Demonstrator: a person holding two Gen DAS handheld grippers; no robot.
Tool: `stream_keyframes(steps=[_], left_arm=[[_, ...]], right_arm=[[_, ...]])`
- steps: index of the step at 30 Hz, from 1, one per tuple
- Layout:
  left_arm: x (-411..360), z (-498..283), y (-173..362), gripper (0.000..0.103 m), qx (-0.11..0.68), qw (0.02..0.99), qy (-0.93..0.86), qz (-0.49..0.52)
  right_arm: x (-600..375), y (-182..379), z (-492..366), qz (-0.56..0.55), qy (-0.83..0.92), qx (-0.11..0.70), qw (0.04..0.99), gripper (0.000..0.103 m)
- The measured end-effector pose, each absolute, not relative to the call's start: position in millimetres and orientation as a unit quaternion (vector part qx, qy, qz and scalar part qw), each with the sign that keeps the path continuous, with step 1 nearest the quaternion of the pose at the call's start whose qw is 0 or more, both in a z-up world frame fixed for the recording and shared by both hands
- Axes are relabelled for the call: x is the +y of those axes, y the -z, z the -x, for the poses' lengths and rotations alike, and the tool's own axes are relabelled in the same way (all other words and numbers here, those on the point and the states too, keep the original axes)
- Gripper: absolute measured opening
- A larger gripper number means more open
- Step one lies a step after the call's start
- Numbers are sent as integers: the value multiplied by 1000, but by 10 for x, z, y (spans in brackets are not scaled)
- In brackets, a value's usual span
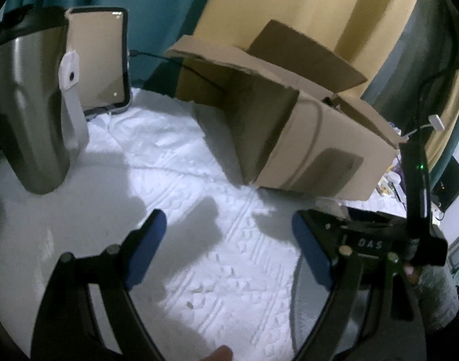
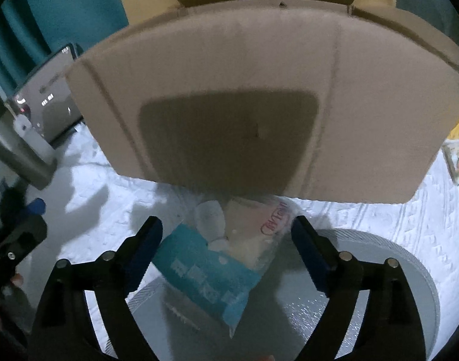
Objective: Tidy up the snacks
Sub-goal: 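Grasp the blue-and-white pack on the grey tray with the right gripper, then carry the blue-and-white pack into the box and open the right gripper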
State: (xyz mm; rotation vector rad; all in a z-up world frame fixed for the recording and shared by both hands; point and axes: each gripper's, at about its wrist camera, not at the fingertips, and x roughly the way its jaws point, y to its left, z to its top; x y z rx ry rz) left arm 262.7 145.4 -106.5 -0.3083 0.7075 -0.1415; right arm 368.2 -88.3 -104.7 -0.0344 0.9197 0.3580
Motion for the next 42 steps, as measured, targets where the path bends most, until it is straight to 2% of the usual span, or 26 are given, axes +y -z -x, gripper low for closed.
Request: stream_keyframes(steps=[8, 13, 22, 31, 42], left_arm=[[1462, -2649, 1126, 87, 353, 921, 68, 151], [1423, -2632, 1125, 87, 354, 922, 66, 144], [1210, -2513, 1034, 87, 350, 927, 69, 117], [937, -2382, 962, 87, 356, 926, 78, 95], [647, -2347, 696, 87, 339, 934, 86, 72]], right_arm=[[-790, 1153, -3644, 57, -161, 436, 884, 89], [-838, 1130, -3582, 64, -172, 435, 881, 77], [-991, 1073, -3324, 69, -205, 434, 875, 67], [-1133, 1016, -3012, 55, -244, 428, 868, 66], [-1429, 667, -2824, 39, -261, 387, 884, 66]])
